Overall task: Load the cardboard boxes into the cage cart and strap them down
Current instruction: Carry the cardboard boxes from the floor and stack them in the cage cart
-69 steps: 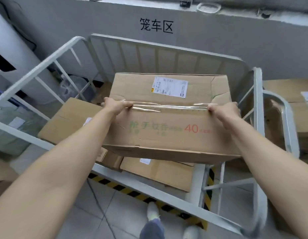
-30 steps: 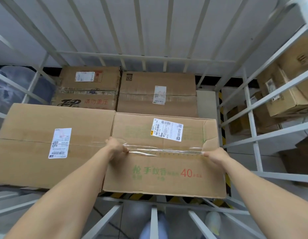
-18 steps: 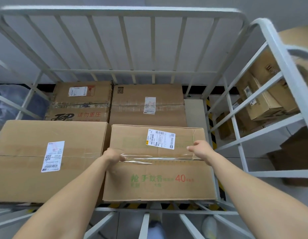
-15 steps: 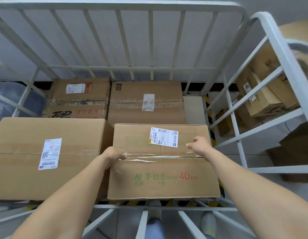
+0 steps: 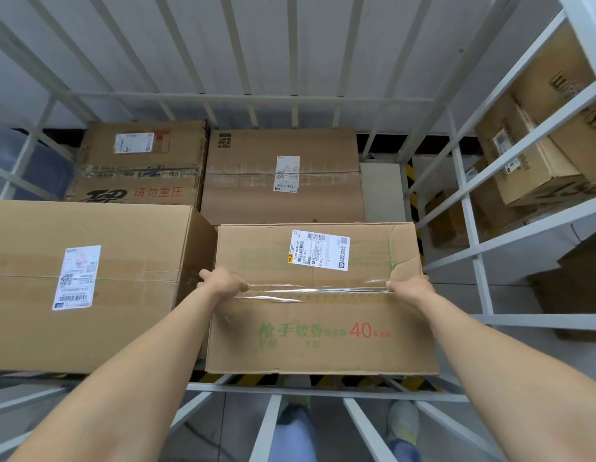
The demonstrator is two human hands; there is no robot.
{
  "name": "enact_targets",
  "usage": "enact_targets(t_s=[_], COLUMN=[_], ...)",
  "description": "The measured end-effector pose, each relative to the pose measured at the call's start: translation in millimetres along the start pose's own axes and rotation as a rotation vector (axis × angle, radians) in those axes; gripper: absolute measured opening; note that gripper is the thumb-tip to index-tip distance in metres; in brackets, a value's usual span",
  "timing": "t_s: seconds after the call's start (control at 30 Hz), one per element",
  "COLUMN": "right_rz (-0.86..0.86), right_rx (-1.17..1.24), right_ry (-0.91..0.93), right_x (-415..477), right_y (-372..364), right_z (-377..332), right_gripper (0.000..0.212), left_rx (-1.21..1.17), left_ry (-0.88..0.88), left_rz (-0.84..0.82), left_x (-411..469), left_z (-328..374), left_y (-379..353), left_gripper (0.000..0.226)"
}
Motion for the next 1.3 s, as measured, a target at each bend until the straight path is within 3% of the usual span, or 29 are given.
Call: enact_targets(t_s=[0.13, 0.27, 0.4, 0.5, 0.67, 0.87, 1.03, 1.2, 1.3], right_rz=[-0.078, -0.142, -0.125, -0.077, 0.114, 0.423, 0.735, 0.91, 0.966], right_rx=[-0.027, -0.038, -0.141, -0.219, -0.477, -0.681, -0.61, -0.536, -0.508], right_ry=[0.059, 0.121, 0.245, 0.391, 0.722, 1.017, 0.966, 0.937, 0.93], right_x=[-1.6, -11.1, -32.1, -66.3, -152.5, -265.3, -332.2, -363.3, -362.9], right_y=[-14.3, -22.7, -12.7, 8.4, 83.6, 216.6, 331.0, 433.5, 489.2], right_z=[-10.3, -15.5, -40.4, -81.7, -153.8, -183.8, -152.8, -96.1, -55.6], right_gripper=[0.056, 0.052, 0.033, 0.039, 0.051, 0.057, 0.07, 0.071, 0.072], left_rx=[0.01, 0.01, 0.001, 0.088, 0.325, 0.567, 0.61, 0.528, 0.51], left_ry=[0.057, 0.046, -0.073, -0.233, -0.576, -0.987, -1.264, -1.441, -1.474], left_rz=[0.089, 0.056, 0.075, 0.152, 0.372, 0.797, 1.108, 1.373, 1.437], left_x=[2.9, -6.0, -30.1, -69.3, -162.9, -316.1, -446.3, -547.7, -591.4], left_z=[-8.5, -13.7, 1.0, 37.8, 121.3, 217.8, 273.4, 321.1, 354.6], left_y=[9.5, 23.1, 43.6, 72.5, 133.6, 202.9, 215.5, 181.8, 146.2], left_gripper=[0.061, 0.062, 0.062, 0.062, 0.058, 0.056, 0.063, 0.067, 0.068])
Point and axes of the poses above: each hand's wrist, its own x-axis towards the middle knuckle, its own y-axis out of the back of the hand, z = x × y, the point moved 2 cm from there along x, towards the middle knuckle, and after that the axes turned 12 degrees about x, right-handed, at the moved point
